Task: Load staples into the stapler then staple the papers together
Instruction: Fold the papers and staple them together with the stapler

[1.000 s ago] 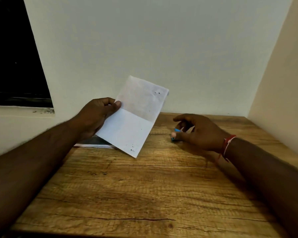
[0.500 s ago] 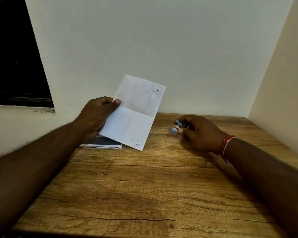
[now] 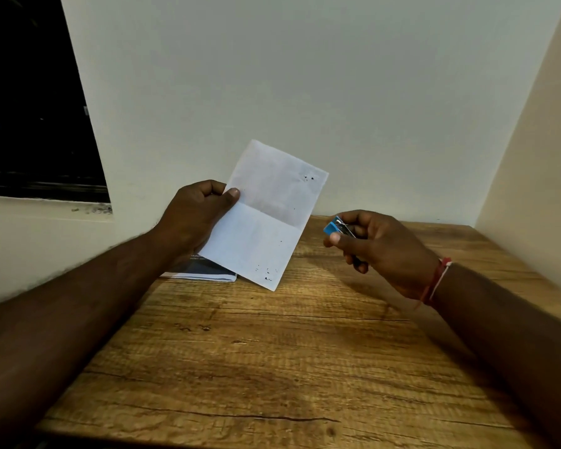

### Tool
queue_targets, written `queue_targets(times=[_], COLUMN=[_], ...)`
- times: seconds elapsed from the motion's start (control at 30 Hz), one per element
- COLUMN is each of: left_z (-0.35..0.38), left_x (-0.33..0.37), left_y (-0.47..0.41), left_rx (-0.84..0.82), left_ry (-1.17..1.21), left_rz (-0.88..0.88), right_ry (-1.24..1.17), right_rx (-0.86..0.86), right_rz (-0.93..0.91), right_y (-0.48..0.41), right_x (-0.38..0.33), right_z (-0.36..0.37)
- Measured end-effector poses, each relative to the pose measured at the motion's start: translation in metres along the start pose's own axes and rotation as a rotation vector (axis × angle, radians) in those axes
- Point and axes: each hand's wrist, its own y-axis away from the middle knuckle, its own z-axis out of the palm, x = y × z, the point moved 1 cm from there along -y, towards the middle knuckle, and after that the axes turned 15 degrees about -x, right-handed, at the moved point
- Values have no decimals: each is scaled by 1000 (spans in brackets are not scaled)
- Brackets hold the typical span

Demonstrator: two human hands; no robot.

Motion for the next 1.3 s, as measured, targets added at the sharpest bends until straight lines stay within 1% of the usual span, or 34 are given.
queue_targets(times=[0.1, 0.3, 0.43, 0.77, 1.0, 1.17, 1.3], left_z=[0, 6, 7, 8, 12, 11, 9], left_x=[1, 3, 4, 6, 8, 6, 6], left_y=[1, 5, 6, 7, 7, 7, 6], left_rx=[-16, -57, -67, -100, -93, -88, -67], left_ry=[-37, -77, -88, -78, -175, -216, -267], left_rz=[53, 132, 136, 152, 140, 141, 135], right_ry=[27, 2, 13, 41, 35, -37, -28], right_rx=[6, 9, -18, -88, -116, -135, -172], right_rz=[-28, -61, -78, -51, -64, -90, -90], right_y=[3, 2, 1, 1, 0, 0, 1], right_x=[-2, 0, 1, 4, 4, 4, 2], right_z=[3, 3, 5, 10, 14, 14, 10])
